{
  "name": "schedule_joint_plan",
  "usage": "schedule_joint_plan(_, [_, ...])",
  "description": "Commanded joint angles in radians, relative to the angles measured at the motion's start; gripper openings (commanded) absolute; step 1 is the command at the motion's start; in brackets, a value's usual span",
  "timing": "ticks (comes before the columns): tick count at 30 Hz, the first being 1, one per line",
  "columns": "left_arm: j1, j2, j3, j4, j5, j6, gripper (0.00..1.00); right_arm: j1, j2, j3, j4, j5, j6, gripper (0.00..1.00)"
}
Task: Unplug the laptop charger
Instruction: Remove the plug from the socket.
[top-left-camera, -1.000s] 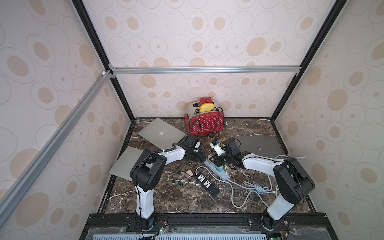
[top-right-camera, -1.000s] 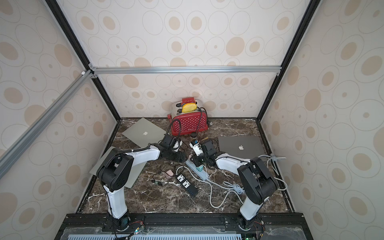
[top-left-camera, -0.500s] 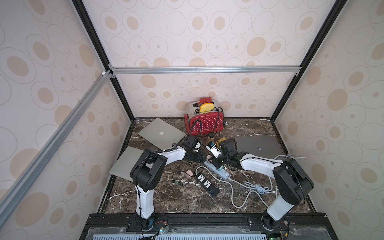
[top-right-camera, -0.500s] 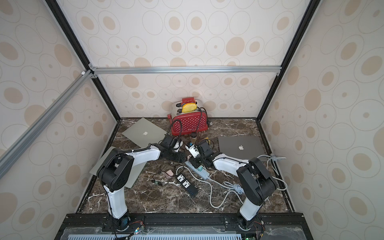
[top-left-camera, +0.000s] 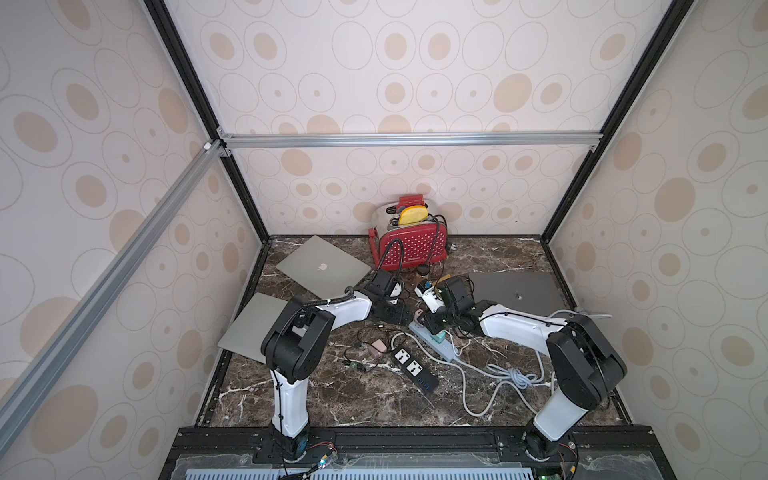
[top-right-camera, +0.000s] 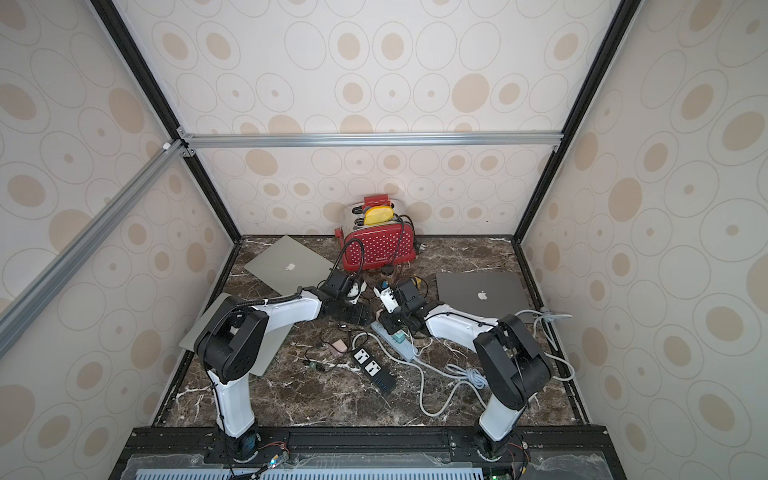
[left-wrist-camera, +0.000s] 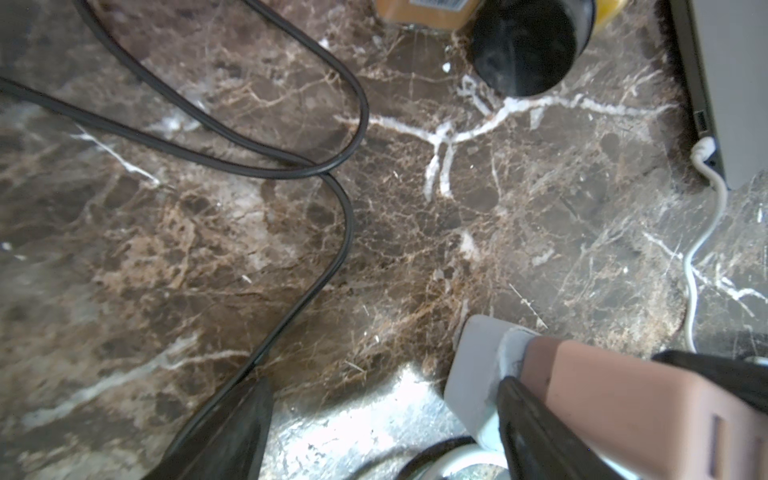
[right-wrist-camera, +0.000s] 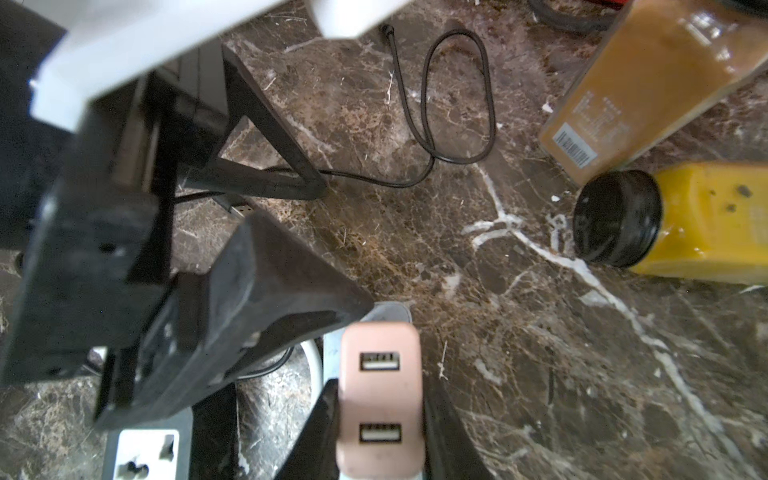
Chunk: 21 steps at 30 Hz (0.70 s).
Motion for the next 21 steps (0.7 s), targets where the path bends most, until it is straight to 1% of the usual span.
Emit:
schedule_joint_plan(1, [-0.015, 0.098, -0.079, -0.191, -0.022, 0.011, 0.86, -0.001, -0.012, 0.071, 0.123, -0.026, 0.04, 0.07])
schedule_joint_plan(5, [-0.015, 0.099, -0.081, -0.192, -0.02, 0.013, 0.86, 0.001, -0.002, 0.067, 0.116, 0.005, 0.06, 0.06])
schedule_joint_plan(8, [-0.015, 0.103, -0.077, -0.195, -0.019, 0.013, 0.86, 0.029, 0.007, 0.082, 0.079, 0.083, -0.002, 0.06])
schedule_joint_plan(12, [-0.015, 0.11, -0.068, -0.207, -0.016, 0.019, 0.85, 0.059, 0.009, 0.08, 0.066, 0.132, -0.089, 0.06])
schedule_joint_plan(14, [-0.015, 0.113, -0.068, -0.208, -0.014, 0.019, 0.85, 0.065, -0.005, 0.054, 0.101, 0.133, -0.099, 0.06])
schedule_joint_plan(15, [-0.015, 0.115, -0.068, -0.207, -0.011, 0.018, 0.85, 0.064, -0.014, 0.036, 0.129, 0.132, -0.082, 0.06])
schedule_joint_plan(16, [-0.015, 0.116, -0.068, -0.206, -0.01, 0.018, 0.84, 0.057, -0.018, 0.026, 0.142, 0.118, -0.063, 0.06])
schedule_joint_plan(19, [-0.015, 0.119, -0.066, -0.21, -0.007, 0.018, 0.84, 0.015, -0.014, 0.017, 0.176, 0.013, 0.031, 0.06])
schedule_joint_plan(21, [-0.015, 0.118, -0.062, -0.214, -0.007, 0.018, 0.84, -0.021, -0.016, -0.006, 0.246, -0.064, 0.105, 0.06])
